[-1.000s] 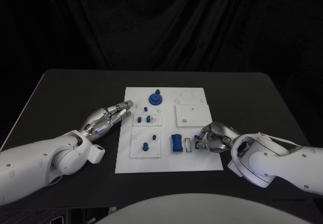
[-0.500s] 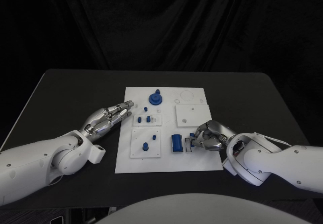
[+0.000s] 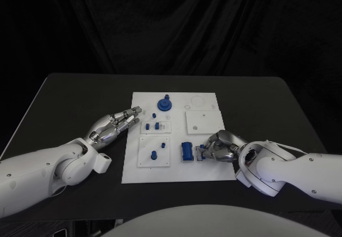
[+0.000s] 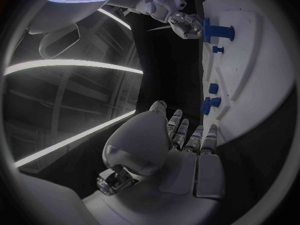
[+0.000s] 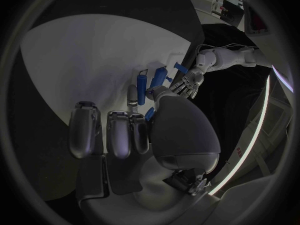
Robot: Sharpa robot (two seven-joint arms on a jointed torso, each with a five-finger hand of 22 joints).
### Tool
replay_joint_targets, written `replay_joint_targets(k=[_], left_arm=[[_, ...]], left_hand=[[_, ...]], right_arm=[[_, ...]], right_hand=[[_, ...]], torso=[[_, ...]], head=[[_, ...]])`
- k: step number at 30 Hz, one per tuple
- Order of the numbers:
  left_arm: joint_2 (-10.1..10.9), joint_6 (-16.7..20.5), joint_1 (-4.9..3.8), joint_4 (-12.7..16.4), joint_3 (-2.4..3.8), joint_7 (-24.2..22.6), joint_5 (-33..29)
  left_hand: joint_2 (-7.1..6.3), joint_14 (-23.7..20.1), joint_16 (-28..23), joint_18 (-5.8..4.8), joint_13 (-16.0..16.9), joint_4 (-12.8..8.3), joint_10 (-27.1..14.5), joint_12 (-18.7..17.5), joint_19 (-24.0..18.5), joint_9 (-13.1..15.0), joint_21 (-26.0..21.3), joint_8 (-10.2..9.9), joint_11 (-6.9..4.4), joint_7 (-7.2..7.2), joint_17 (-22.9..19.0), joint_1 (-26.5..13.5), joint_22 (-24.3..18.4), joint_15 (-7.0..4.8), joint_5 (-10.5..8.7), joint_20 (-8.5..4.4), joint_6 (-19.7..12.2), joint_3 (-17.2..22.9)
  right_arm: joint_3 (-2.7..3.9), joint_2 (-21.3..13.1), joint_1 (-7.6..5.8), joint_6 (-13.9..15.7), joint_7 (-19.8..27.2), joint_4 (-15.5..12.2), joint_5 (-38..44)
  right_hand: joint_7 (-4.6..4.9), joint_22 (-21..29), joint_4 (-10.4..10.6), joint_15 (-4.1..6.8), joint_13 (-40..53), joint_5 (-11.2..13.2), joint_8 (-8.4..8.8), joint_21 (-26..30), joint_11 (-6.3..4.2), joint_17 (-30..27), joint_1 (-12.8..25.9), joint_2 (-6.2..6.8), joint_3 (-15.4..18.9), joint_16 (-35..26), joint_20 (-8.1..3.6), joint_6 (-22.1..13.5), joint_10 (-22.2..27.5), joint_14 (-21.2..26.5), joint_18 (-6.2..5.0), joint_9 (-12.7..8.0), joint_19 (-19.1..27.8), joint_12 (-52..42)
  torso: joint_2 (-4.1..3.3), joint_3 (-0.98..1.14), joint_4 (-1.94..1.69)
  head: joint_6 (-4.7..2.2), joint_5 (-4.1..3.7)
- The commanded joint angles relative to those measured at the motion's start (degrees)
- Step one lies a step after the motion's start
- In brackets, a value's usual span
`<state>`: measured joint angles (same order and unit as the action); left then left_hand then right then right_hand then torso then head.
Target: Assemble the parts on the task board
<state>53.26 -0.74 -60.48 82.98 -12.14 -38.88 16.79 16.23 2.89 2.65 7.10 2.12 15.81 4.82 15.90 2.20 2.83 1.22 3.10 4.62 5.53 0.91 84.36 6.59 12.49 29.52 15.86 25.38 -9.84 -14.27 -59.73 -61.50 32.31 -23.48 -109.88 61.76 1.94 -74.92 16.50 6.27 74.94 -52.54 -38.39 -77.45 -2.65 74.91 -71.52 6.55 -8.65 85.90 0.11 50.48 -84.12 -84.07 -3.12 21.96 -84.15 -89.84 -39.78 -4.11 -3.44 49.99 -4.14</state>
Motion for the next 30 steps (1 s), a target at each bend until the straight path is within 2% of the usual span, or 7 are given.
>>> replay_joint_targets(k=[1,18,21,22,24,25,30], left_arm=[[-0.1,-0.7,0.12,0.1,0.05,-4.6,0.0],[-0.1,-1.0,0.29,0.0,0.05,-4.5,0.0],[-0.1,-1.1,0.31,-0.1,0.05,-4.5,0.0],[-0.2,-1.1,0.32,-0.1,0.05,-4.4,0.0],[-0.2,-1.1,0.33,-0.1,0.05,-4.4,0.0],[-0.2,-1.2,0.34,-0.1,0.05,-4.4,0.0],[-0.2,-1.2,0.37,-0.2,0.05,-4.3,0.0]], left_hand=[[0.09,0.0,0.4,0.50,0.1,0.0,-0.2,0.2,-0.1,0.0,0.4,-0.3,0.41,0.38,0.1,0.7,0.1,0.27,0.31,0.39,-0.2,0.4],[0.09,0.0,0.4,0.50,0.1,0.0,-0.2,0.2,-0.1,0.0,0.4,-0.3,0.41,0.38,0.1,0.7,0.1,0.27,0.31,0.39,-0.2,0.4],[0.09,0.0,0.4,0.48,0.1,0.0,-0.2,0.2,-0.1,0.0,0.3,-0.3,0.41,0.39,0.1,0.8,0.0,0.30,0.36,0.41,-0.3,0.5],[0.09,0.0,0.4,0.48,0.1,0.0,-0.2,0.2,-0.1,0.0,0.3,-0.3,0.41,0.39,0.1,0.8,0.0,0.30,0.36,0.41,-0.3,0.5],[0.09,0.0,0.4,0.48,0.1,0.0,-0.2,0.2,-0.1,0.0,0.3,-0.3,0.41,0.39,0.1,0.8,0.0,0.30,0.36,0.41,-0.3,0.5],[0.09,0.0,0.4,0.48,0.1,0.0,-0.2,0.2,-0.1,0.0,0.3,-0.3,0.41,0.39,0.1,0.8,0.0,0.30,0.36,0.41,-0.3,0.5],[0.09,0.0,0.4,0.48,0.1,0.0,-0.2,0.2,-0.1,0.0,0.3,-0.3,0.41,0.39,0.1,0.8,0.0,0.30,0.36,0.41,-0.3,0.5]], right_arm=[[-0.01,0.3,0.22,-1.7,-1.8,0.1,-0.2],[0.00,1.2,0.28,-1.0,-1.4,0.9,-0.2],[0.00,1.2,0.28,-1.0,-1.8,0.9,-0.2],[0.00,1.2,0.28,-1.1,-1.9,1.0,-0.2],[0.00,1.2,0.28,-1.1,-2.1,1.1,-0.2],[0.00,1.2,0.28,-1.0,-2.1,1.1,-0.2],[0.00,1.1,0.28,0.0,-1.5,1.0,-0.2]], right_hand=[[-0.10,-11.1,0.1,-0.42,15.1,0.4,-0.26,0.3,0.29,7.2,0.8,0.01,-0.1,0.3,0.36,-0.1,-5.9,-4.5,0.07,-0.1,-1.5,-0.2],[0.00,-10.9,0.2,-0.51,15.1,2.7,-0.08,0.6,0.39,7.0,2.2,-0.36,0.0,0.2,0.43,-0.2,-5.9,-4.4,0.00,-0.4,-1.4,-0.2],[0.09,-10.9,0.1,-0.64,15.1,9.3,0.11,0.7,0.51,7.0,4.7,-1.16,0.8,0.2,0.52,-0.2,-5.9,-4.4,-0.01,-0.7,-1.3,-0.2],[0.19,-10.9,0.0,-0.74,15.1,15.3,0.34,0.8,0.64,6.9,7.2,-1.94,1.6,0.2,0.62,-0.1,-5.9,-4.4,-0.02,-1.0,-1.3,-0.2],[0.29,-10.9,0.2,-0.81,15.1,20.4,0.54,0.9,0.72,6.8,8.8,-2.27,2.4,0.1,0.68,-0.2,-5.9,-4.4,-0.05,-1.2,-1.3,-0.2],[0.36,-10.8,0.3,-0.87,15.1,24.6,0.61,1.0,0.79,6.8,10.5,-2.59,3.3,0.1,0.74,-0.1,-5.9,-4.4,-0.07,-1.4,-1.2,-0.2],[0.30,-10.8,0.3,-0.85,15.1,35.0,0.27,1.0,0.75,6.7,15.7,-3.24,7.1,0.1,0.78,0.1,-5.9,-4.4,-0.11,-1.6,-1.2,-0.2]], torso=[[0.01,-0.01,-0.04],[0.09,0.10,0.02],[0.07,0.06,-0.05],[0.05,0.05,-0.05],[0.02,0.07,0.00],[0.01,0.06,0.05],[0.00,0.01,0.03]], head=[[0.01,-0.16],[0.01,0.01],[0.01,-0.03],[0.01,-0.03],[0.01,-0.01],[0.01,0.03],[0.01,0.07]])
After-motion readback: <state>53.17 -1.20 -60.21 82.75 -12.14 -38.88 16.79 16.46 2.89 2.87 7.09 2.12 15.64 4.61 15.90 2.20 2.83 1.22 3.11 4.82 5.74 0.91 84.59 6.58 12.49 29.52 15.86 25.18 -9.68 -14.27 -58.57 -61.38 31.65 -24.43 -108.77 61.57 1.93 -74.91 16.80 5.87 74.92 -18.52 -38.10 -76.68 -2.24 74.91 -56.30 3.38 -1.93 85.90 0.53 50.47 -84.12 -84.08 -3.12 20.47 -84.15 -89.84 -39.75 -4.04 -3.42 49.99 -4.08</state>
